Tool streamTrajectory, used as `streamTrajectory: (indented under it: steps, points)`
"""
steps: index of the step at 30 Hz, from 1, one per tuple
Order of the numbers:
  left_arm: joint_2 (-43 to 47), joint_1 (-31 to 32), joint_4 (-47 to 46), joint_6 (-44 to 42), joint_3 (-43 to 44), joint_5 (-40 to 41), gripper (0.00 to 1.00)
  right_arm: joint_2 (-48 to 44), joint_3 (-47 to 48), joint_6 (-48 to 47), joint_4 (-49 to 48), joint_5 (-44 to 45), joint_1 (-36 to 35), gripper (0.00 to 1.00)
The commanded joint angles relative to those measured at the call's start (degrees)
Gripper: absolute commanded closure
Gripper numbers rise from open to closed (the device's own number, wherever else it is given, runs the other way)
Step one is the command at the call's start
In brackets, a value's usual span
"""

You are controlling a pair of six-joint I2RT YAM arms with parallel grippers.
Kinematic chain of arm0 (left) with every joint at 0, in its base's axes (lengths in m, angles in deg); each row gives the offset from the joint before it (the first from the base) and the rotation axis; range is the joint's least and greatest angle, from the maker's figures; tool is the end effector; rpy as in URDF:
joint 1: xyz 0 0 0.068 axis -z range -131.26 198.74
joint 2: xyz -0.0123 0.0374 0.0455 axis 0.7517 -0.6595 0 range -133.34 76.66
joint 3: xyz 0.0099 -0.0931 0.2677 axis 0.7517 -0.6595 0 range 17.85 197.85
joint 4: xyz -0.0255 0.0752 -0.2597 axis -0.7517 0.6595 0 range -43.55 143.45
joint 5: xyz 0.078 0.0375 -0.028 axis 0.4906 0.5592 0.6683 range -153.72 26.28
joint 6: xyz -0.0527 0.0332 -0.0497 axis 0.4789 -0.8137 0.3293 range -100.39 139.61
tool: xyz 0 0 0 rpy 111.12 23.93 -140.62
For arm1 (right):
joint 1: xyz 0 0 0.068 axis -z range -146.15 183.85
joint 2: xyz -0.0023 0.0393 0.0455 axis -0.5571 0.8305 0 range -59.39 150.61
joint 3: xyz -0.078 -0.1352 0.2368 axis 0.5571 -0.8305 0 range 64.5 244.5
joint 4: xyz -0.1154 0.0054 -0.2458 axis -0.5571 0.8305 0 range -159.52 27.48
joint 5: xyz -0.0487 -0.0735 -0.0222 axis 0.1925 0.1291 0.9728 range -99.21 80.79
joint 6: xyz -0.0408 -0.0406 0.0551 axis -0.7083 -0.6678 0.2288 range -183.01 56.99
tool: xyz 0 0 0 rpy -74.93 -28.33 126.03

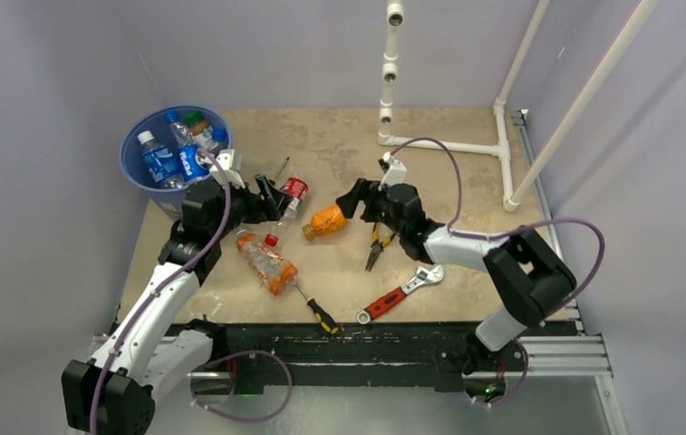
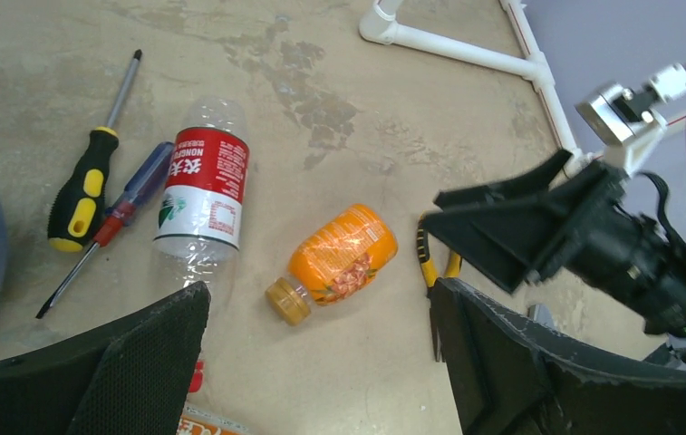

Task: Put the plastic bottles in the bin
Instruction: Pick up the plastic bottle at the center of the board.

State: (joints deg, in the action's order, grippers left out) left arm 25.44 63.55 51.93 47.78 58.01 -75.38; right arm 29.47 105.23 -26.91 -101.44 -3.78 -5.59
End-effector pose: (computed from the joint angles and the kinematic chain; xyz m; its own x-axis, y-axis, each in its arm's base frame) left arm 0.2339 -0.0763 0.2976 -0.4492 -0.3594 -0.8179 0.2559 0.8254 -0.5032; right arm 0.2873 0.2279 0.1984 -0.5055 0.3437 -0.7915 -0.3274 0.7723 0.5444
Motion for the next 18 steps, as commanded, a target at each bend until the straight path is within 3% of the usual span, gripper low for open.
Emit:
streamTrajectory:
  steps: [1, 9, 18]
  points:
    - [-1.5, 0.0, -3.3, 2.6, 0.3, -3.2, 0.09, 7.0, 6.9, -0.1, -7.2, -6.7, 3.0, 0.07]
    - [-0.9, 0.0, -2.2, 2.6, -0.4, -3.4, 0.1, 18.8, 16.4, -2.8, -5.9, -13.0, 3.3, 0.22]
    - [-8.0, 0.0, -1.9, 4.0, 0.2, -9.6, 0.16, 16.5, 9.4, -1.6, -9.4, -14.7, 3.3, 0.31]
